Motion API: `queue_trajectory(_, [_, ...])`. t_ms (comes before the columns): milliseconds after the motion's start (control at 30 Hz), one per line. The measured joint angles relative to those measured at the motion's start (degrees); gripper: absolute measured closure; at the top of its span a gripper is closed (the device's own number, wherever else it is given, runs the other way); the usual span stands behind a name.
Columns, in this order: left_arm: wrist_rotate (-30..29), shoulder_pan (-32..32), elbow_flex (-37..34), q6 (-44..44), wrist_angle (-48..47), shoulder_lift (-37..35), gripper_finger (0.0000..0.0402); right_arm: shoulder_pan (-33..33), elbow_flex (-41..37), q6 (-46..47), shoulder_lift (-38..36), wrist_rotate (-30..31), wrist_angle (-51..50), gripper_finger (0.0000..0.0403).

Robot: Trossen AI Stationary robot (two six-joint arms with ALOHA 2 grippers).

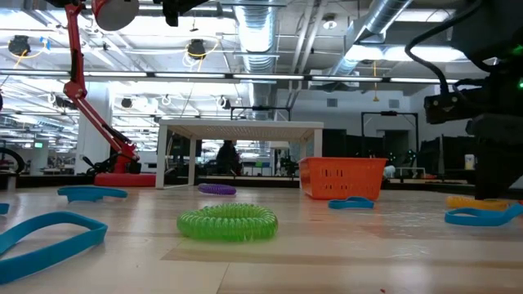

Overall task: Pick & Place Office Desk Supplies
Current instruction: Put the yellow spring keychain into the orange bin

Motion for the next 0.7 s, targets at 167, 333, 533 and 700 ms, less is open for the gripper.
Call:
queue_trajectory(167, [0.0, 0.0, 0.0, 0.02, 0.0, 0.0, 0.022, 1.07, 2.45, 1.01, 0.48, 2.26, -2.38, 0.0392])
queue_trajectory(333, [0.0, 0.0, 0.0, 0.01, -0.03, 0.0, 0.022, 2.29, 7.83, -0.96, -0.39, 6.95, -2.87, 0.0399])
queue_trajectory(533, [0.0, 0.0, 0.0, 0.02, -0.13, 0.0, 0.022, 2.7, 13.63, -7.67, -1.66, 13.0, -3.77, 0.0402])
queue_trajectory(700, [0.0, 0.0, 0.0, 0.17, 0.07, 0.0, 0.022, -2.63, 16.67, -18.3, -4.77, 15.18, -2.91, 0.0403])
